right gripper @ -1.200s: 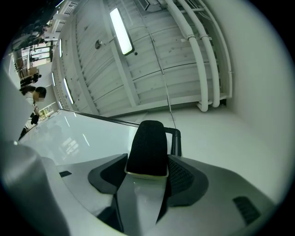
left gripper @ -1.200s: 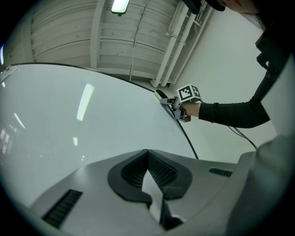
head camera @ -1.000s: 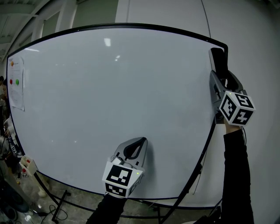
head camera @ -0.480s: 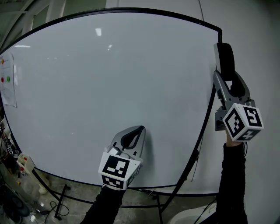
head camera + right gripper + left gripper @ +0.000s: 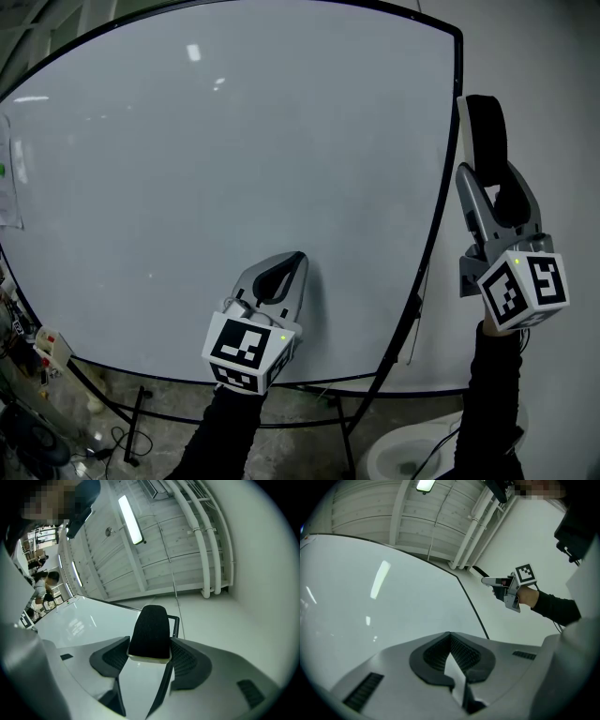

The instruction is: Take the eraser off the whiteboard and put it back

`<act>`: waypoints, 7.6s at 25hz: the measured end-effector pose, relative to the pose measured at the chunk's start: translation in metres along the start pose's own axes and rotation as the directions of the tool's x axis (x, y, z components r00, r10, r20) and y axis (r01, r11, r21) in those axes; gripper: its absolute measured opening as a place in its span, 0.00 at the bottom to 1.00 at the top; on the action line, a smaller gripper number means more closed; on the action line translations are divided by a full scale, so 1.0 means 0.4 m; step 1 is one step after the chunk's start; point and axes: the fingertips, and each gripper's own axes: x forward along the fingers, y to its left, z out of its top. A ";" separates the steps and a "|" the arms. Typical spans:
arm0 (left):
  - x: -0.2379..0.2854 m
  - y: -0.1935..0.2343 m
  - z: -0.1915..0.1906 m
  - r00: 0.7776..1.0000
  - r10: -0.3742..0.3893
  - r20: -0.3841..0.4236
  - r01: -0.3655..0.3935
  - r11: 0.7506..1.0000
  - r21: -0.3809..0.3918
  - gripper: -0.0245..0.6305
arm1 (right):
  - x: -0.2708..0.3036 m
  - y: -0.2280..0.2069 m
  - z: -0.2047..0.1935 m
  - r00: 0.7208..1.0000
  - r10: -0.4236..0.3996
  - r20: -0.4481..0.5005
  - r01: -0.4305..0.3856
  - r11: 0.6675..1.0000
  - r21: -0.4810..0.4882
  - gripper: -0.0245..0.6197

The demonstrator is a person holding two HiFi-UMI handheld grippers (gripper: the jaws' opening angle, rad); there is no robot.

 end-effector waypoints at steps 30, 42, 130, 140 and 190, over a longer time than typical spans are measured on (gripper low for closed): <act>-0.059 0.007 0.001 1.000 0.013 0.028 -0.012 1.000 -0.018 0.05 | -0.023 0.014 -0.031 1.000 0.006 -0.010 -0.006 0.998 0.055 0.47; -0.127 0.039 -0.083 0.988 0.147 -0.049 -0.147 0.989 -0.005 0.04 | -0.039 0.080 -0.155 0.997 0.074 -0.034 -0.070 0.991 0.115 0.47; -0.849 0.614 -0.158 0.915 0.369 -0.164 -0.372 0.928 0.015 0.05 | 0.134 1.271 -0.325 0.951 0.222 -0.216 -0.209 0.975 0.079 0.47; -0.859 0.631 -0.163 0.917 0.365 -0.159 -0.368 0.930 0.014 0.04 | 0.148 1.279 -0.352 0.953 0.174 -0.249 -0.176 0.984 0.015 0.47; -0.877 0.253 0.016 0.924 0.372 -0.091 -0.374 0.927 -0.003 0.04 | -0.311 1.017 -0.083 0.917 0.364 -0.163 -0.277 0.875 0.397 0.05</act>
